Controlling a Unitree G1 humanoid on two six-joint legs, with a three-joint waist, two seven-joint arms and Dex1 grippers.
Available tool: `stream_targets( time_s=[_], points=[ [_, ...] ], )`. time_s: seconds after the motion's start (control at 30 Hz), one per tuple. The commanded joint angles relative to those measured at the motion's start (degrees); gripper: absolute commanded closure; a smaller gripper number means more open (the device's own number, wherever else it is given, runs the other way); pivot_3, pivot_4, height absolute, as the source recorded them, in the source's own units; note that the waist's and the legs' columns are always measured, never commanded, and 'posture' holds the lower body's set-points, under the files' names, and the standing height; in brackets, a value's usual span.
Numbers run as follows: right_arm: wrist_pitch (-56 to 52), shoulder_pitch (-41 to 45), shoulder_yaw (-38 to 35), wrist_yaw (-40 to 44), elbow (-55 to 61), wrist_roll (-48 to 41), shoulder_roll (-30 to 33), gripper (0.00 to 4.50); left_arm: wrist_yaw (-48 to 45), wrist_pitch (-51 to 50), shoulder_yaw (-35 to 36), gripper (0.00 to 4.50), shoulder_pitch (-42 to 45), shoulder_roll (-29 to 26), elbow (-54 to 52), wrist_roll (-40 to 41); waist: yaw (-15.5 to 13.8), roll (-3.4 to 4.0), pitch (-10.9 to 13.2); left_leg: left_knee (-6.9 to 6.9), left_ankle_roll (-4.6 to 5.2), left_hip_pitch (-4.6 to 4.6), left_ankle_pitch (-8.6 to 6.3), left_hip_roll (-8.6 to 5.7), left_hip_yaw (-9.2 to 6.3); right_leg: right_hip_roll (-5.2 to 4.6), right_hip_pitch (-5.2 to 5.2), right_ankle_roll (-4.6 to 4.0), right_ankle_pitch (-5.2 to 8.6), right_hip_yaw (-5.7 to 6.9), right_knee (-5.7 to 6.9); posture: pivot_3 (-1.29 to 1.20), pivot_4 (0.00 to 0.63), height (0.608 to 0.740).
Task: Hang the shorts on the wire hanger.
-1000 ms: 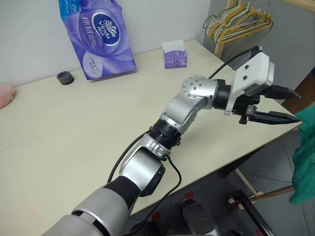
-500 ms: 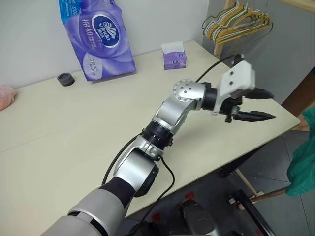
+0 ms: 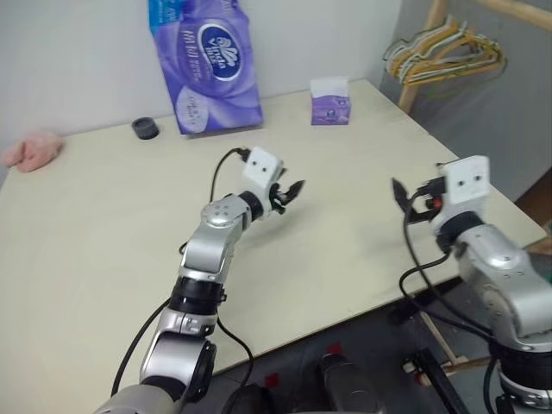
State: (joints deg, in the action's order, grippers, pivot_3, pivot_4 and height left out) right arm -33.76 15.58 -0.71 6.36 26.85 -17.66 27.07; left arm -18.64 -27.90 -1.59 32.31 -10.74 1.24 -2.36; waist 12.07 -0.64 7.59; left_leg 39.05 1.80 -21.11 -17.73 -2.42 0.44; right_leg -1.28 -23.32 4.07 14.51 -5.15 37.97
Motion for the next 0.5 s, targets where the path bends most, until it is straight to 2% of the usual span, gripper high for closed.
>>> stream_targets(
  time_s=[0.03,0.23,0.37,0.5],
  points=[
    [7.8,1.2,3.8,3.6,-5.3,1.5,-4.8,0.02,13.3,0.8,6.1,1.83,-5.1,2.6,-6.1,-3.3,-1.3,-0.26,-0.4,-0.01,-0.03,0.01,0.01,0.01,-0.02,0.0,0.0,-0.04,-0.02,0.04,0.01,-0.08,0.06,0.74],
    [14.6,3.3,4.9,4.4,-14.7,4.9,-10.4,0.02,18.7,2.2,11.0,1.83,-14.6,6.1,-9.4,-0.7,-6.8,-0.8,-0.8,0.01,-0.24,0.03,0.11,0.03,-0.06,-0.01,-0.01,-0.51,-0.31,0.17,-0.03,0.0,0.053,0.74],
    [17.1,4.5,4.3,5.5,-18.1,6.2,-11.7,0.02,18.7,2.4,11.6,1.83,-15.2,6.4,-9.0,0.9,-10.3,-1.08,-1.0,0.01,-0.41,0.03,0.23,0.05,-0.25,-0.01,0.01,-0.73,-0.43,0.46,-0.05,0.02,0.054,0.74],
    [18.5,4.9,3.9,6.5,-19.6,6.9,-12.2,0.02,16.6,3.4,11.2,1.83,-15.3,5.7,-8.6,2.7,-11.4,-1.17,-1.1,0.01,-0.54,0.03,0.34,0.09,-0.43,-0.02,0.08,-0.87,-0.51,0.97,-0.06,0.02,0.059,0.74]
  ],
)
